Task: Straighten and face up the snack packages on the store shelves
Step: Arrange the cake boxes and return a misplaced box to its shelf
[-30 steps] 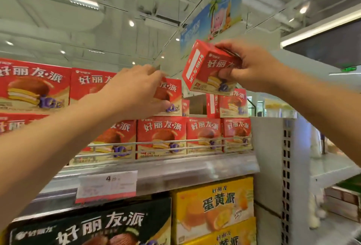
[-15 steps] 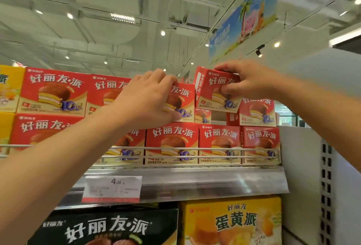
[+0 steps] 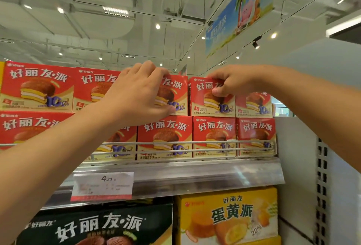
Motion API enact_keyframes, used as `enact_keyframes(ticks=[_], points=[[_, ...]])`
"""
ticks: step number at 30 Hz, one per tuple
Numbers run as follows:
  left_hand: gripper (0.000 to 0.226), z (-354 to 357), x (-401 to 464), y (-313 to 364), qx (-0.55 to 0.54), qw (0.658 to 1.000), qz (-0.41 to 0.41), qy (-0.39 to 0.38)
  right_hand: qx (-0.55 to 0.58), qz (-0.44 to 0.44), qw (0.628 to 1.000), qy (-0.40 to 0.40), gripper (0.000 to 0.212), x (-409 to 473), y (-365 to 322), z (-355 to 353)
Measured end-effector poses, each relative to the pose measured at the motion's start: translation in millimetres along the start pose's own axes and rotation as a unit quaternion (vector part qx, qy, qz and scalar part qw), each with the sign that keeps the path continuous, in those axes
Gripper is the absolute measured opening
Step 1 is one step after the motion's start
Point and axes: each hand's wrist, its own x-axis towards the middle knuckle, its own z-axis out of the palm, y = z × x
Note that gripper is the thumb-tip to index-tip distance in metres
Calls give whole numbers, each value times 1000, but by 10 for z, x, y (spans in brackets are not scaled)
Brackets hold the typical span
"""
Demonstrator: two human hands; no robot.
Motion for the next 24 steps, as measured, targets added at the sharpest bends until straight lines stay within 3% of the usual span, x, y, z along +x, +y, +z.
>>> enact_keyframes(ticks=[8, 12, 18, 24], points=[[88, 30, -12, -2, -2, 1000, 3, 15, 0, -4, 1000, 16, 36, -76, 6, 82], [85, 63, -43, 21, 8, 1000, -7, 20, 107, -38, 992, 54, 61, -265, -47, 168], [77, 289, -516, 356, 41, 995, -70, 62, 28, -185, 960, 210, 51, -677, -199, 619], [64, 395, -1232, 465, 85, 991, -73, 68, 26, -224, 949, 220, 56, -1049, -230, 1372]])
